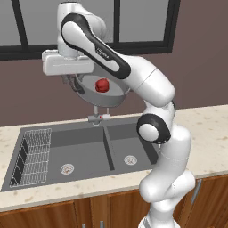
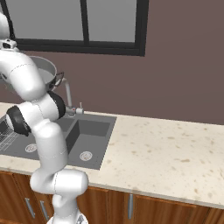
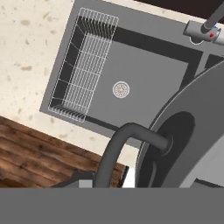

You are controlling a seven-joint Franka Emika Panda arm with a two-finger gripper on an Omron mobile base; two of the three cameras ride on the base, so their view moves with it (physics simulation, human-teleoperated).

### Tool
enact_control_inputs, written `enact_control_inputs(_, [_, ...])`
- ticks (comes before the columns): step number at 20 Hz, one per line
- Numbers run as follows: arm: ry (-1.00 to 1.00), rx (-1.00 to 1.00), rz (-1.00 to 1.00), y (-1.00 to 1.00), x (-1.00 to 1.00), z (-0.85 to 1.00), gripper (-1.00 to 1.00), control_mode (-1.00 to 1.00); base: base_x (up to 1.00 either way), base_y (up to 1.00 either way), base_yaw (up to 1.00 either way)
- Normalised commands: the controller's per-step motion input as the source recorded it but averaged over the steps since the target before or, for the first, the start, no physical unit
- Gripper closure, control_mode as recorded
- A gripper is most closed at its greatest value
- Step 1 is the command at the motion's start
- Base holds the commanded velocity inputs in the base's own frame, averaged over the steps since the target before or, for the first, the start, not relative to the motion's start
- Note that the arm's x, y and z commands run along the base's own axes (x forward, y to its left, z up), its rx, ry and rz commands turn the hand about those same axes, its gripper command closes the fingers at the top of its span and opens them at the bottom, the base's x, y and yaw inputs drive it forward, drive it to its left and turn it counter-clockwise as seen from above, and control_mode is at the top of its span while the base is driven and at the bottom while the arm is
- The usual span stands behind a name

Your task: Dump the bell pepper from the pot into the sink. Then turn on the water and wash the bell pepper. Then turn off the water and put the bell pepper back in the pot.

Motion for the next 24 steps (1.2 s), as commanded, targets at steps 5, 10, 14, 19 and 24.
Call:
enact_control_inputs(5, [-0.19, 0.13, 0.03, 0.41, 0.00, -0.21, 1.00, -1.00, 0.00, 0.00, 0.00])
enact_control_inputs(10, [-0.08, 0.16, 0.02, 0.10, -0.02, -0.51, 1.00, -1.00, 0.00, 0.00, 0.00])
enact_control_inputs(14, [-0.02, 0.16, 0.02, 0.04, 0.00, -0.68, 1.00, -1.00, 0.00, 0.00, 0.00])
enact_control_inputs(19, [0.00, 0.16, 0.06, 0.37, 0.00, -0.55, 1.00, -1.00, 0.00, 0.00, 0.00])
enact_control_inputs(24, [-0.03, 0.15, 0.08, 0.40, -0.06, -0.41, 1.00, -1.00, 0.00, 0.00, 0.00])
